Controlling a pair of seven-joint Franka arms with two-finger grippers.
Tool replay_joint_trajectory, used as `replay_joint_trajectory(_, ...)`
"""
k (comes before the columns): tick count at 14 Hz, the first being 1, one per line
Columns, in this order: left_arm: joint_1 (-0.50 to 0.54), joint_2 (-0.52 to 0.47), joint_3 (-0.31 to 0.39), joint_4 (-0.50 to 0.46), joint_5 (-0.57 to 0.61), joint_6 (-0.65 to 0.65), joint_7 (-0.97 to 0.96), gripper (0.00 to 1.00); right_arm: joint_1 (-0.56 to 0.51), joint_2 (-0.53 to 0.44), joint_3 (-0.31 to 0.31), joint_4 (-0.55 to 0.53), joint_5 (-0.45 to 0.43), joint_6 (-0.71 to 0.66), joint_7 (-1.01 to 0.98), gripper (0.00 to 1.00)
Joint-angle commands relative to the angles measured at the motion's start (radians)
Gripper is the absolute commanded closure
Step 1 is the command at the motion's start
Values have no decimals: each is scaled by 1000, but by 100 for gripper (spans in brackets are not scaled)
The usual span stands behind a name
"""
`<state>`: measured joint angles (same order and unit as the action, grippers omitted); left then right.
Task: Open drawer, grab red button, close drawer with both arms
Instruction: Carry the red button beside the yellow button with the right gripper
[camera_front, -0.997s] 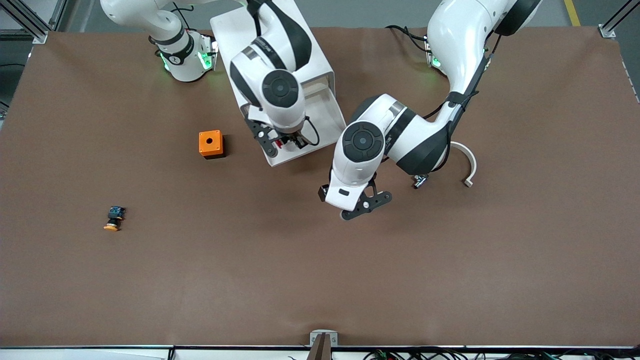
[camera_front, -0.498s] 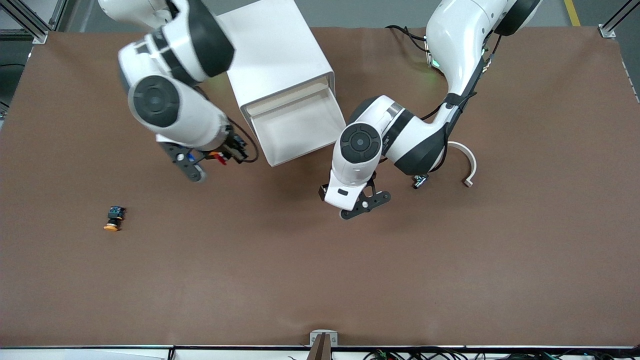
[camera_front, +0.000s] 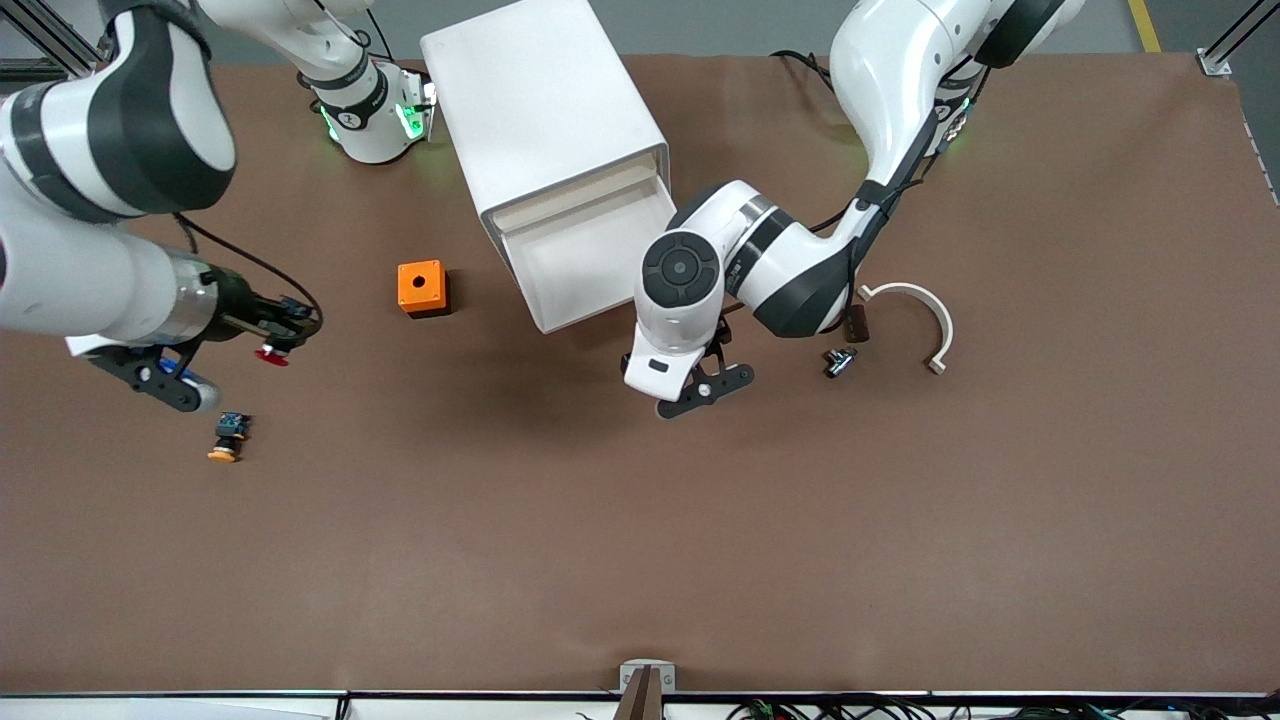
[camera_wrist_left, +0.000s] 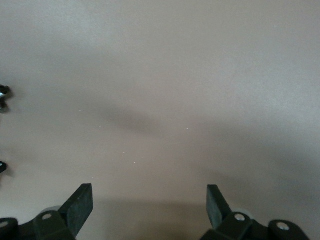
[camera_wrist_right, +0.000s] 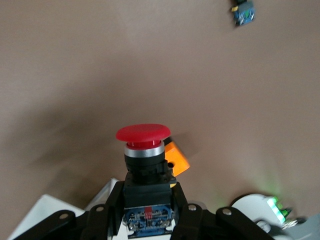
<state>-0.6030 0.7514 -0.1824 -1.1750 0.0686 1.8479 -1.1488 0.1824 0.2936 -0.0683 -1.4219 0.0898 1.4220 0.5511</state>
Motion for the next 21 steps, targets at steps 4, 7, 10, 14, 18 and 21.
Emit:
replay_joint_trajectory(4,-29,-9,-5,-58,28,34,0,0,-116,-46,21,-231,-62,242,-267,100)
replay_joint_trajectory(7,-47,-11,-6,-66,28,48,1,0,-173,-59,19,-409,-64,478,-454,100)
replay_joint_trajectory(10,-69,-18,-6,-121,26,148,-5,0,-196,-51,19,-553,-87,716,-493,99)
replay_joint_trajectory(14,-89,-21,-21,-143,14,177,-20,0,-230,27,21,-646,-87,974,-543,99)
replay_joint_trajectory(18,-86,-29,-69,-178,13,177,-61,0,-247,94,21,-643,-87,1070,-566,99)
replay_joint_trajectory(21,-86,-29,-98,-184,11,169,-100,0,-250,142,21,-632,-85,1120,-563,99)
